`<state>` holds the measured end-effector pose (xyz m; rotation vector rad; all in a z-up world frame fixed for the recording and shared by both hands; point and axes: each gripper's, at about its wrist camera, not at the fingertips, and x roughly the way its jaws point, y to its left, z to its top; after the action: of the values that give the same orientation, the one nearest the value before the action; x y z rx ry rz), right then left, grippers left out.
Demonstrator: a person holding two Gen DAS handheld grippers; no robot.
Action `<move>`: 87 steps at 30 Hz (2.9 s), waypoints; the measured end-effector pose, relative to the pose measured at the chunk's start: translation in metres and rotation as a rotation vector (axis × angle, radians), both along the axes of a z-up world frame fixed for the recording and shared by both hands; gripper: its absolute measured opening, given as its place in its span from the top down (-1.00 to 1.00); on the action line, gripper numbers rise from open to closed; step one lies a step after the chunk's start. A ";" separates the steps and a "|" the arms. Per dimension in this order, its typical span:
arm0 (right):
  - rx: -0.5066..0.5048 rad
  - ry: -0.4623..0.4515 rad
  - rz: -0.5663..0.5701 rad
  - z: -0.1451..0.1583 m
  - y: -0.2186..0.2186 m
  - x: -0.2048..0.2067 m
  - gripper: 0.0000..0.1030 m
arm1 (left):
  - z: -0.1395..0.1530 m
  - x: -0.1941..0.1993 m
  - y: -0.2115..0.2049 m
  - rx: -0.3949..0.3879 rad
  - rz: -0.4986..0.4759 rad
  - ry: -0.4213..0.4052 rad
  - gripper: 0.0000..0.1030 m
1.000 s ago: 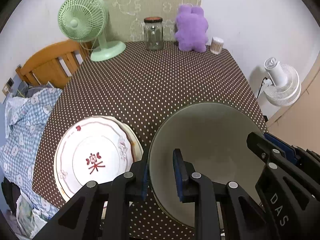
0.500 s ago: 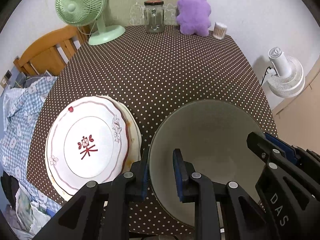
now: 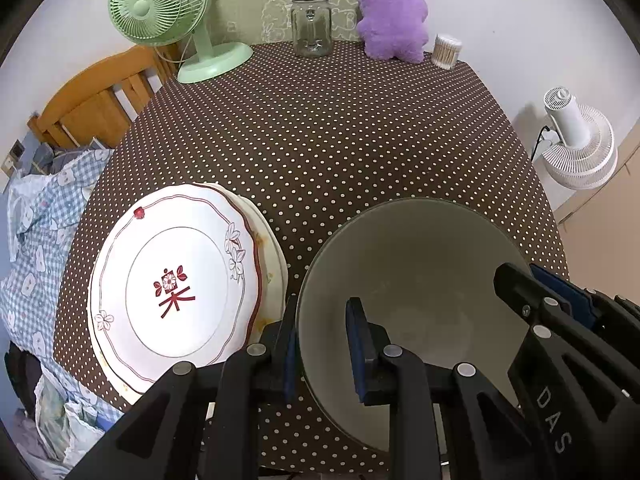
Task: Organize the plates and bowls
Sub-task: 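Lower the bowl into the other beige bowl and open the right gripper, then close the right gripper on the rim of the stacked bowls, then carry the stacked bowls with the right gripper over the plate stack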
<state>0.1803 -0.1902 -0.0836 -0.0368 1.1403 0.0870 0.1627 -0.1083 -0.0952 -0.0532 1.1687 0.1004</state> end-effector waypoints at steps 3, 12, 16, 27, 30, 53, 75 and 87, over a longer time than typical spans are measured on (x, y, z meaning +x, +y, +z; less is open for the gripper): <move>0.003 -0.001 0.007 0.000 0.000 0.000 0.59 | 0.000 -0.001 0.000 -0.003 -0.001 0.003 0.62; 0.041 0.009 0.009 0.005 -0.003 -0.003 0.60 | 0.007 -0.001 0.006 -0.033 -0.015 0.005 0.33; 0.072 0.010 -0.010 0.007 -0.006 -0.003 0.43 | 0.014 -0.001 0.014 -0.038 -0.045 -0.023 0.08; 0.087 -0.027 -0.086 0.020 0.000 -0.010 -0.32 | 0.015 0.004 0.035 -0.111 -0.181 -0.035 -0.50; 0.097 -0.015 -0.102 0.017 0.003 -0.012 -0.44 | 0.014 0.005 0.042 -0.134 -0.202 -0.037 -0.62; 0.084 0.040 -0.203 -0.023 -0.005 -0.006 -0.54 | -0.015 0.011 0.031 -0.179 -0.248 -0.012 -0.65; 0.132 0.135 -0.113 -0.048 -0.018 0.016 -0.24 | -0.033 0.018 0.010 -0.200 -0.205 0.062 -0.30; 0.144 0.144 -0.034 -0.050 -0.002 0.018 0.20 | -0.028 0.013 0.000 -0.195 -0.236 0.048 -0.04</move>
<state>0.1984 -0.1917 -0.1339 0.1183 1.2758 0.1428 0.1759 -0.1083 -0.1236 -0.0855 1.2214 -0.2220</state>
